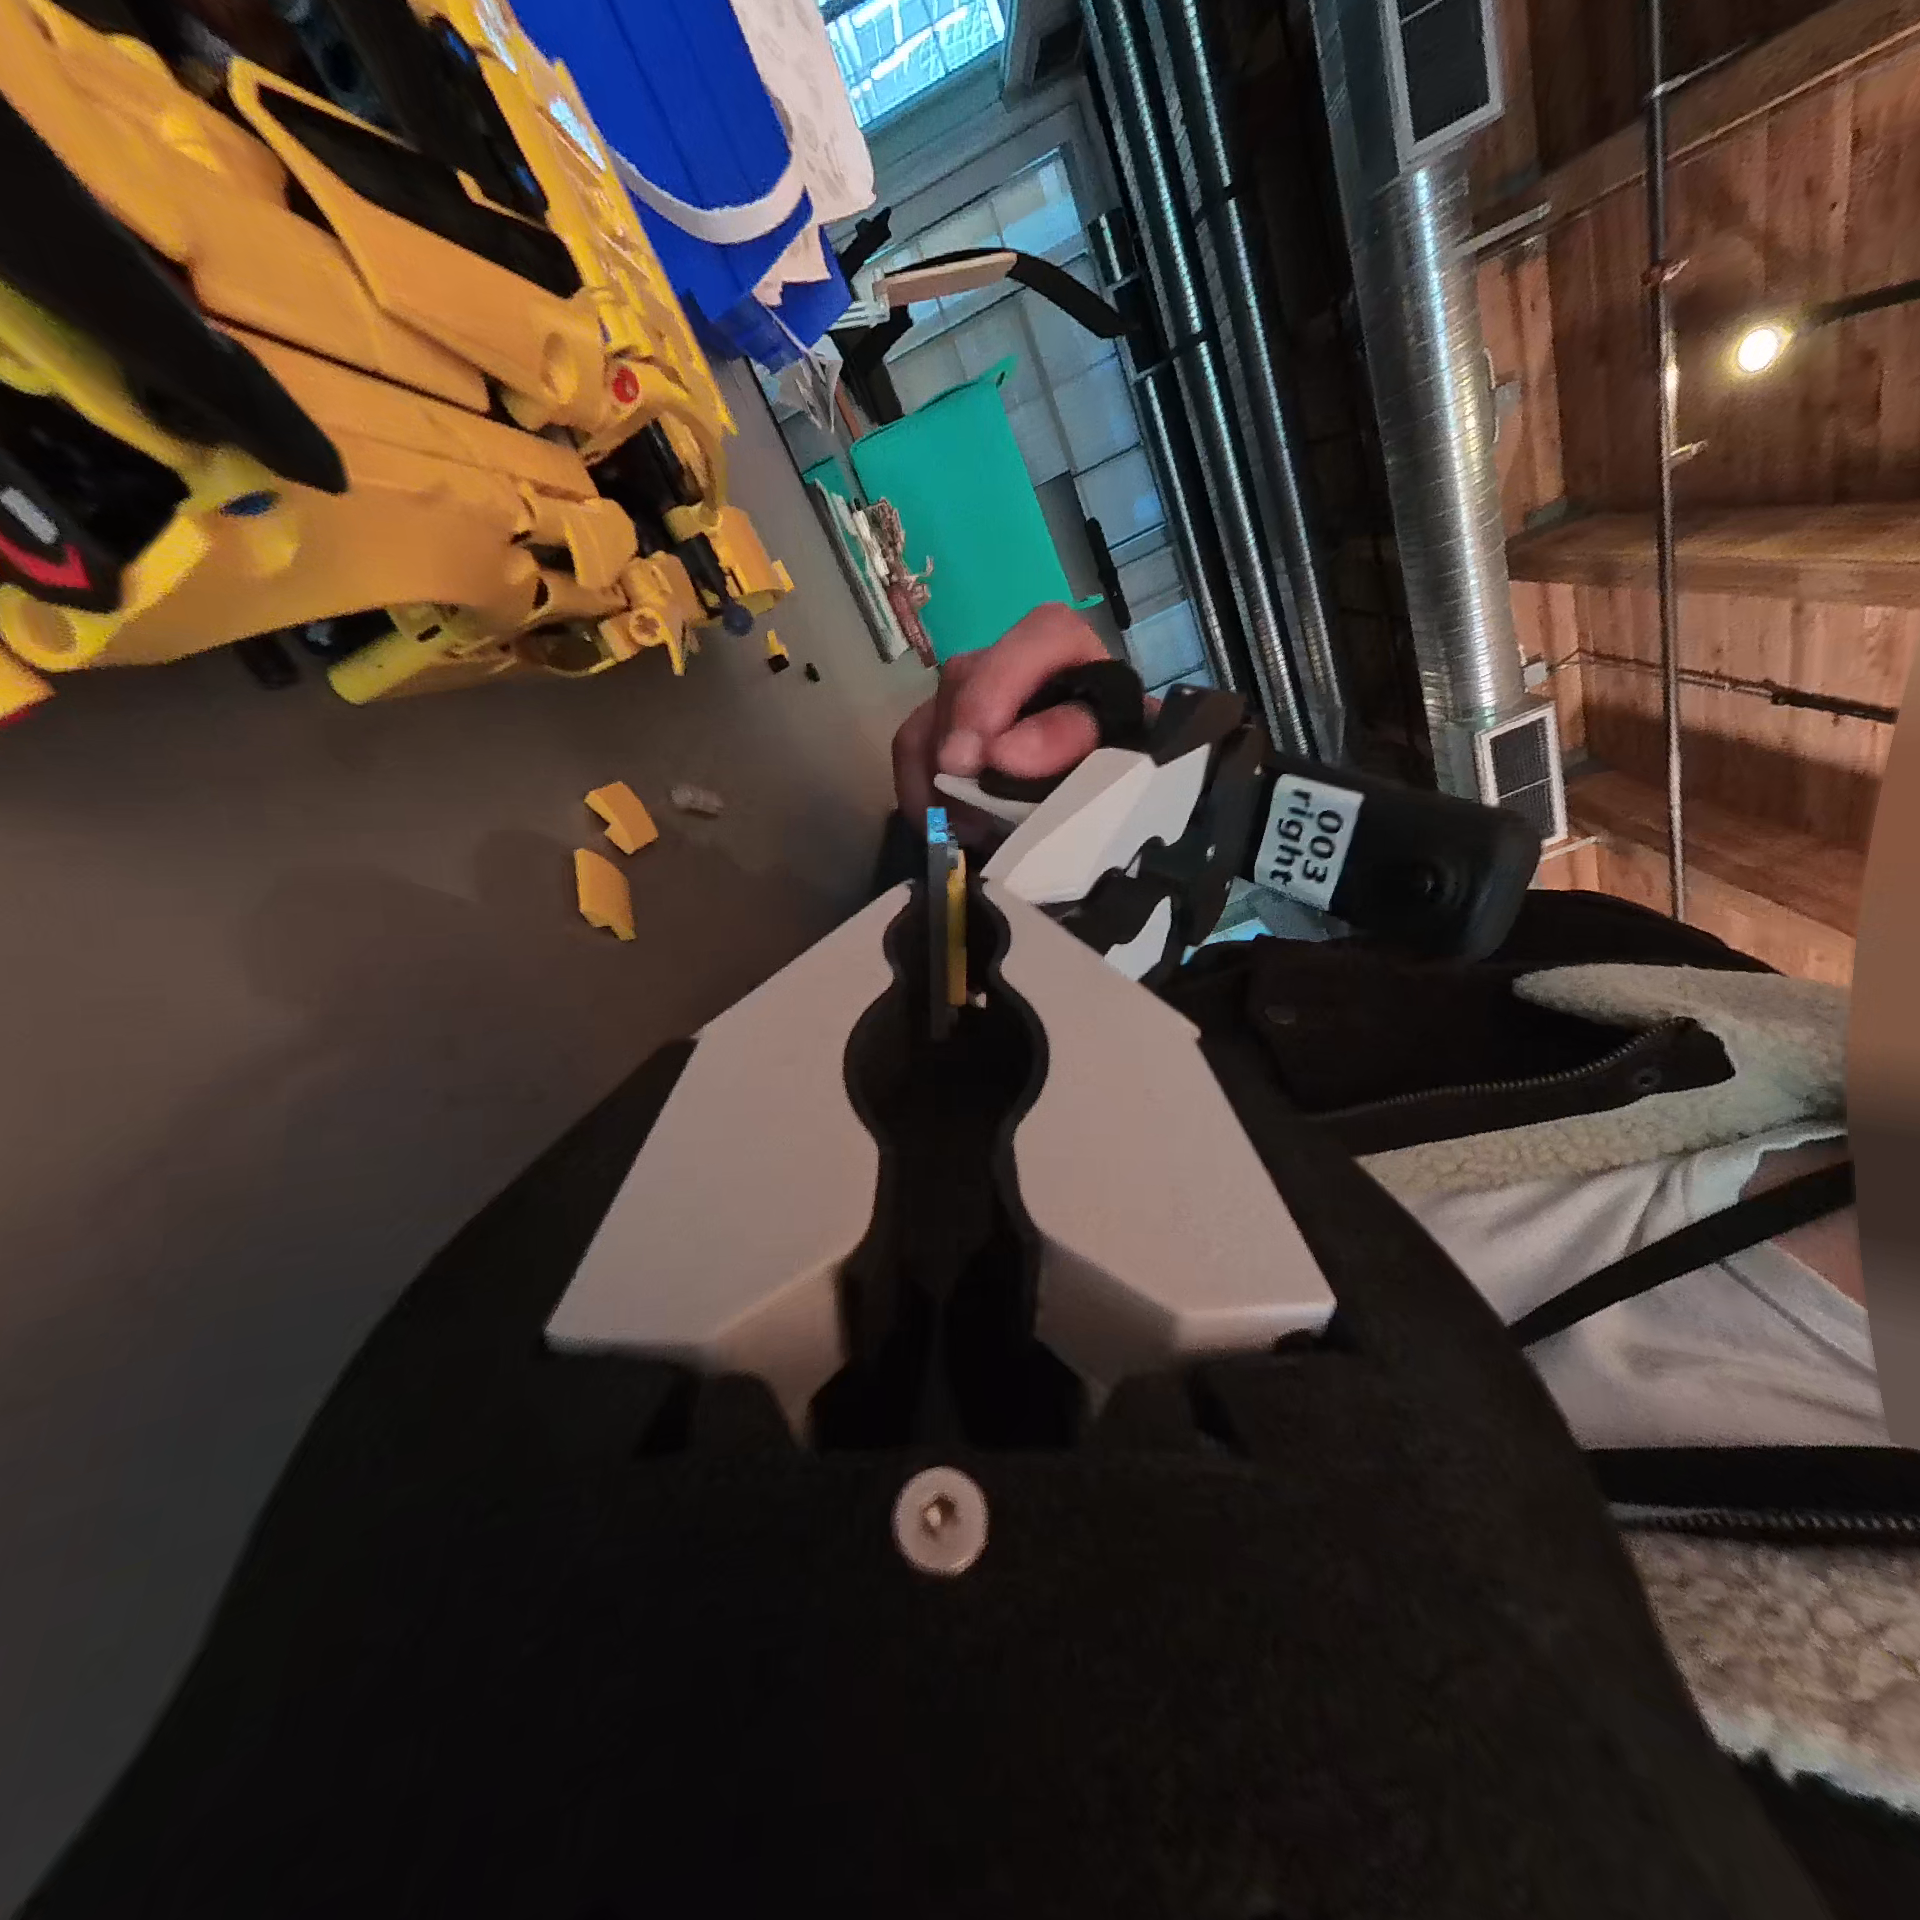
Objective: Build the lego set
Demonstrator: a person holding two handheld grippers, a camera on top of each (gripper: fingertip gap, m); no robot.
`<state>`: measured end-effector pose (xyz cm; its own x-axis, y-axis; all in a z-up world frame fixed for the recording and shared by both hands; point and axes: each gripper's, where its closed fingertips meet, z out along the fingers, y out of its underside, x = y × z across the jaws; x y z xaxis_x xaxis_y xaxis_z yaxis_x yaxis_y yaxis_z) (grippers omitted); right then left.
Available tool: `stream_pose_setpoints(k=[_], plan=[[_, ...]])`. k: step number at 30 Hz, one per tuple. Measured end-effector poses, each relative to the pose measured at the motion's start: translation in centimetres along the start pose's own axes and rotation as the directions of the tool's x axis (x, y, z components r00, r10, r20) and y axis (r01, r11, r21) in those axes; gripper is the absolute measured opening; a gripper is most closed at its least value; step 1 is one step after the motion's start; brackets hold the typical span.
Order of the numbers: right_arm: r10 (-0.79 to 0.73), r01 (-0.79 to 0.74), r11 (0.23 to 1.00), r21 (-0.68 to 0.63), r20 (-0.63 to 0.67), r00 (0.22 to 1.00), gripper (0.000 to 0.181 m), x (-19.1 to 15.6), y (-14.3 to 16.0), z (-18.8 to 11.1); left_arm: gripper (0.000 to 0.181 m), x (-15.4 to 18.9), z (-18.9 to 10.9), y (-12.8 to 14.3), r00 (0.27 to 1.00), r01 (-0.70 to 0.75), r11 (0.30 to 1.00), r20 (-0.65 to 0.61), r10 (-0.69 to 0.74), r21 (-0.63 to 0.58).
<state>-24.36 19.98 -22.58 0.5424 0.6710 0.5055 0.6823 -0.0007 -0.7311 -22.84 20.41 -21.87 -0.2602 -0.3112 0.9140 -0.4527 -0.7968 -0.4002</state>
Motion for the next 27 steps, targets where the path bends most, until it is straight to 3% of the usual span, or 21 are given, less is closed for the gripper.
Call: stream_pose_setpoints(k=[14,18,27], plan=[[-0.063,0.069,0.997,-0.037,0.148,0.987,0.014,0.9,-0.8,0.5,0.005,0.4,-0.8,-1.1,0.973,0.185,0.982,-0.146,-0.178,0.035],[-0.035,0.058,0.994,-0.098,0.219,0.975,0.014,0.9,-0.4,0.8,0.005,0.3,-0.9,-1.2,0.974,0.188,0.981,-0.138,-0.180,0.046],[-0.016,0.051,0.989,-0.142,0.238,0.971,0.015,1.1,0.4,1.0,0.005,0.1,-1.1,-1.5,0.972,0.199,0.978,-0.140,-0.188,0.065]])
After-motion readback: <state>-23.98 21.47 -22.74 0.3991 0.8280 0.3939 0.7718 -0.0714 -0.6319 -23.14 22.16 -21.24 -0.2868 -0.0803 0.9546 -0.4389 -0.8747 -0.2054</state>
